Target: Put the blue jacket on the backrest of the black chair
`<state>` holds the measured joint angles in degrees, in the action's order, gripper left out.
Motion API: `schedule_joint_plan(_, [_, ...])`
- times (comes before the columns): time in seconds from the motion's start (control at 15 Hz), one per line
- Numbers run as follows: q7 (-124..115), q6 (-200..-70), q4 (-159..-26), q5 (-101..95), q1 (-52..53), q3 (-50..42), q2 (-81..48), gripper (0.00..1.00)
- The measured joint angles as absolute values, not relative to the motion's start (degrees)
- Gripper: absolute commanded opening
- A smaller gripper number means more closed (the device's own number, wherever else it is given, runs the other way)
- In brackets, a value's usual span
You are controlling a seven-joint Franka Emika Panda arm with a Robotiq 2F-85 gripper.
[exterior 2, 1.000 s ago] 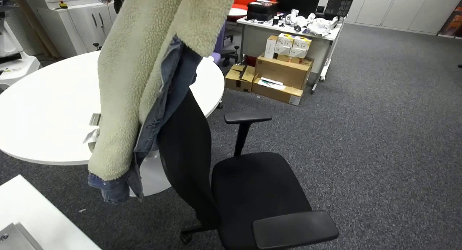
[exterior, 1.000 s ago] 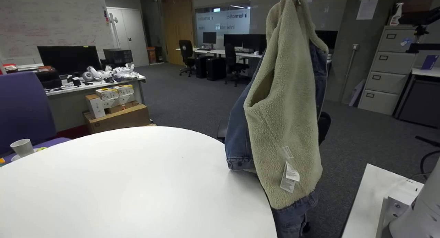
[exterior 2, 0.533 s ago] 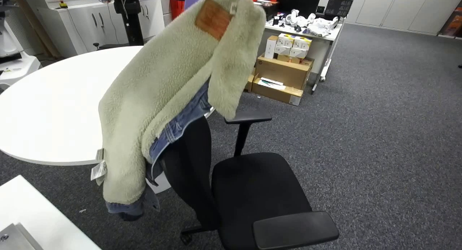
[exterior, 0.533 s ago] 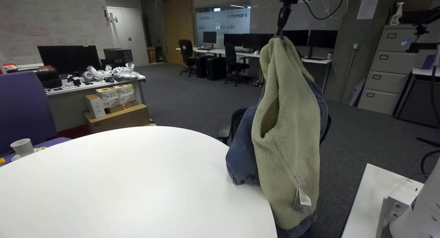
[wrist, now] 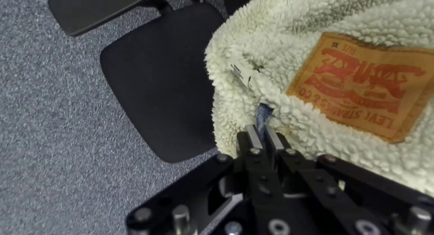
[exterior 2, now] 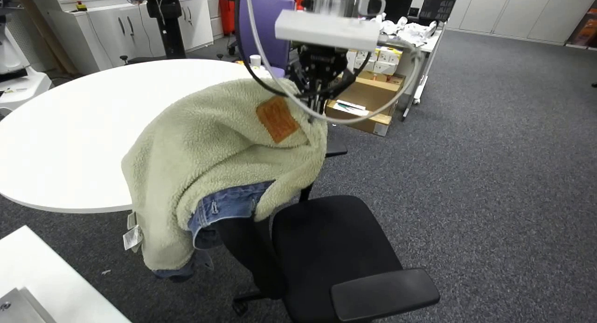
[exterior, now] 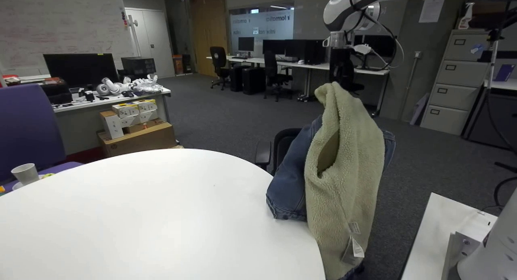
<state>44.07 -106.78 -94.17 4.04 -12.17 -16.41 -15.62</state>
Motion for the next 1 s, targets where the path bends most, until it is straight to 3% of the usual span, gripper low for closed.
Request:
schedule_joint_plan(0.6, [44.5,-108.3,-98.4,3.8,-14.3,-12.9,-16.4,0.02])
schedule_joint_plan(0.67, [44.5,-108.3,-98.4,3.8,-14.3,-12.5,-16.1,0.32])
schedule_joint_plan(0.8, [44.6,-108.3,-98.4,3.7,-14.3,-11.9,-15.5,0.41])
schedule_joint_plan(0.93, [44.8,-108.3,-98.4,3.7,-14.3,-11.3,-15.1,0.57])
schedule_joint_plan(1.0, [44.8,-108.3,-98.4,3.7,-14.3,-11.0,-15.0,0.15])
